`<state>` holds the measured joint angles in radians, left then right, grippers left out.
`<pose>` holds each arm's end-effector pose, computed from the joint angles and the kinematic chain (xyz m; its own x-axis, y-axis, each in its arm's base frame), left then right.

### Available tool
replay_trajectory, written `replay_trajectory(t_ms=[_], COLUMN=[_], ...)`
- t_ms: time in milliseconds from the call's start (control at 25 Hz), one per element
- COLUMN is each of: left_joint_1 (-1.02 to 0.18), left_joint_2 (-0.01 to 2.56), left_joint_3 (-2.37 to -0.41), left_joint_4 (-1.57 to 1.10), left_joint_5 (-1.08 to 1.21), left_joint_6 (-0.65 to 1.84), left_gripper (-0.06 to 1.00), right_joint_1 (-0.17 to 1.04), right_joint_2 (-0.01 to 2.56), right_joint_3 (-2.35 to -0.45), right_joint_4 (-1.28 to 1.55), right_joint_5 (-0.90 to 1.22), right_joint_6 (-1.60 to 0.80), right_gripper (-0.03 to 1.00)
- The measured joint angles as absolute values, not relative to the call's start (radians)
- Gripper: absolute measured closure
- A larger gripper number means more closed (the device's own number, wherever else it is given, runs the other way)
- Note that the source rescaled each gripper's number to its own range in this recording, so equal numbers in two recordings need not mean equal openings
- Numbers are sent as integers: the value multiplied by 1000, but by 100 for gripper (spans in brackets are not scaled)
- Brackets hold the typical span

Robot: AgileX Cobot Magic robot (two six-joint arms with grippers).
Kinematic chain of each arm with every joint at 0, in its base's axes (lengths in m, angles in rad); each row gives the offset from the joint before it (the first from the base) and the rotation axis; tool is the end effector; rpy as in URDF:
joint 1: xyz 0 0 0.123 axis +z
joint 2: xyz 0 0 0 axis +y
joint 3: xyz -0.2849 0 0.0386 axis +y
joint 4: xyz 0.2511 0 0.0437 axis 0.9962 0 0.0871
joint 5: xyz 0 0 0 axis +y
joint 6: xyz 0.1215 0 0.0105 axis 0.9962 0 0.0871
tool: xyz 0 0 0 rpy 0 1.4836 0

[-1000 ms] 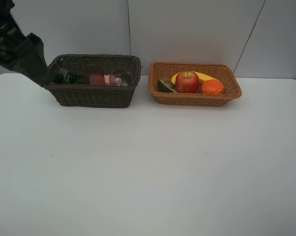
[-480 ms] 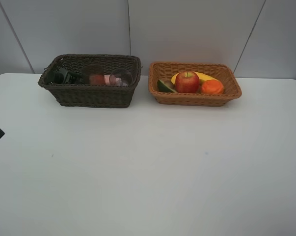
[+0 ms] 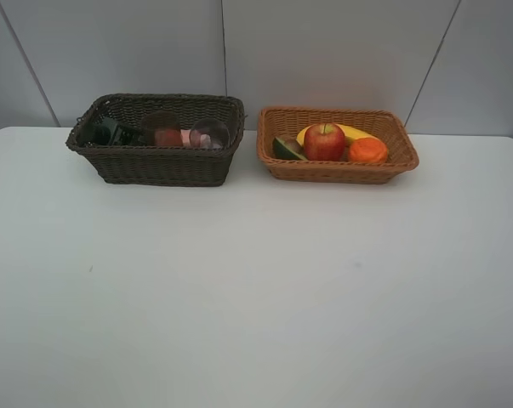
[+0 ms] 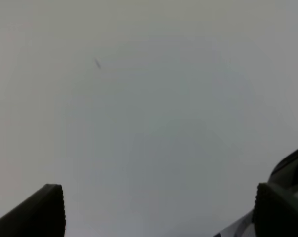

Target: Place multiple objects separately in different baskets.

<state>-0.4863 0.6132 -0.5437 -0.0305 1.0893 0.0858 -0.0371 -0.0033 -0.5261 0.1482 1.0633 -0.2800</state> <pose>0.0878 -0.0501 0.2376 -0.7398 0.4721 -0.4794 0.5330 0.8461 0.0106 0.0195 0.0150 0.2733 -0.4018 -0.1896 -0.8959 -0.1662 0.9772 -0.1323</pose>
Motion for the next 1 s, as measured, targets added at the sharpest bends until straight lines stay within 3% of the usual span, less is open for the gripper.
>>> replay_trajectory(t_ms=[640,1000], left_joint_1=[-472,-299], left_joint_2=[380,194], left_joint_3=[-419,-419], left_joint_4=[8,10], left_joint_5=[1063,1064], left_joint_6=[86,86], left_gripper=[-6,-6], right_joint_1=[-37,-37], right_joint_2=[-3,-3], right_joint_3=[-526,-526], right_joint_4=[148,148], right_joint_5=[1063,1063], right_joint_6=[-280,-280], right_gripper=[-2,-2])
